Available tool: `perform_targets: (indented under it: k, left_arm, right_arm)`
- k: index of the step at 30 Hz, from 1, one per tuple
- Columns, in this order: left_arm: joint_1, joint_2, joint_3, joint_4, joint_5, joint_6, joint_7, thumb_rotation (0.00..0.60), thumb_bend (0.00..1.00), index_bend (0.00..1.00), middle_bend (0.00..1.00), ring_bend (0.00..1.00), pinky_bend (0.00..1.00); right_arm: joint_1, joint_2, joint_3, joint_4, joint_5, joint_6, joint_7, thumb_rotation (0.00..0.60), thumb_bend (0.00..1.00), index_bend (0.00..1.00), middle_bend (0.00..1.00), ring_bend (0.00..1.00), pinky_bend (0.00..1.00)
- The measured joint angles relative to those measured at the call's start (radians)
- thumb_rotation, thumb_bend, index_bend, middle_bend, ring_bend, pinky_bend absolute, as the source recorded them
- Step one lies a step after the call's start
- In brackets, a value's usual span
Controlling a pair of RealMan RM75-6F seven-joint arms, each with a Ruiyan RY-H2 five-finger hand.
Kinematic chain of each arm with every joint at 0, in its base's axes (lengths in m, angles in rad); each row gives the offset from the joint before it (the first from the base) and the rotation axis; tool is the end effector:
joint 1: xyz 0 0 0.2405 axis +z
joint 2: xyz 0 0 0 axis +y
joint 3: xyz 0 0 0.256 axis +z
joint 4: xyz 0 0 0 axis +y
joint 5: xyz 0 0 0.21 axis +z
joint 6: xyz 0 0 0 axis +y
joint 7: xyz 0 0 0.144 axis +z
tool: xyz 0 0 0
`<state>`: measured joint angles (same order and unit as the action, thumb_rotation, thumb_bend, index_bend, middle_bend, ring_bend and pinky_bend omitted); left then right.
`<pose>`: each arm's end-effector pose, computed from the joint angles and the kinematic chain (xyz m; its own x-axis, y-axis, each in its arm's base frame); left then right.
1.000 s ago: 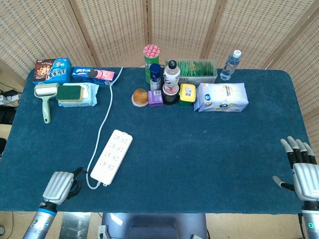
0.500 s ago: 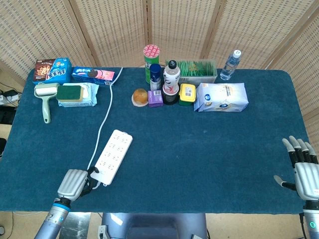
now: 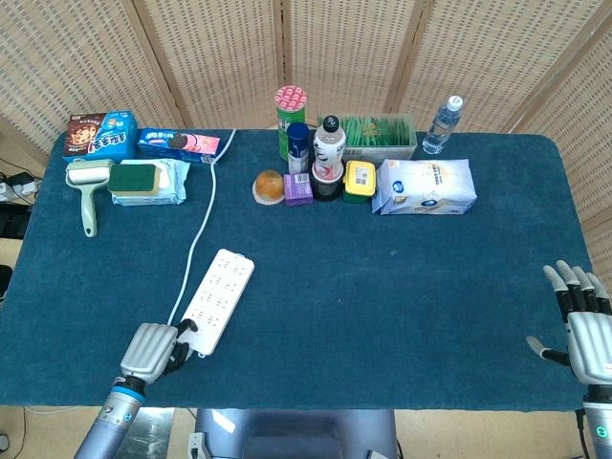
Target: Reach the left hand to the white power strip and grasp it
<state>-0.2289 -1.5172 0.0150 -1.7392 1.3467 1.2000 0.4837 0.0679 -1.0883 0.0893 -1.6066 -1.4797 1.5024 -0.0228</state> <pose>-0.2199 0.1815 -0.0116 0.3747 0.3534 0.8571 0.9261 -0.1867 -0.3279 -0.3154 -0.1840 0.1787 0.4445 0.0494 0.8944 -0.8958 0.0272 0.4436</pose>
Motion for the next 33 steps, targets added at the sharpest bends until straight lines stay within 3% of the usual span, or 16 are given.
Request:
perform_targets:
  k: [25, 33]
  left_arm:
    - [-0.020, -0.011, 0.018, 0.025, -0.038, -0.011, -0.006, 0.600, 0.58, 0.36, 1.00, 1.00, 1.00]
    - [-0.011, 0.021, 0.006, -0.009, 0.003, 0.039, -0.085, 0.600, 0.57, 0.36, 1.00, 1.00, 1.00]
  right_arm:
    - [-0.001, 0.000, 0.001, 0.001, 0.000, 0.002, 0.001, 0.600, 0.00, 0.04, 0.03, 0.01, 0.00]
    - [0.001, -0.001, 0.001, 0.003, 0.000, -0.001, 0.001, 0.600, 0.00, 0.04, 0.03, 0.01, 0.00]
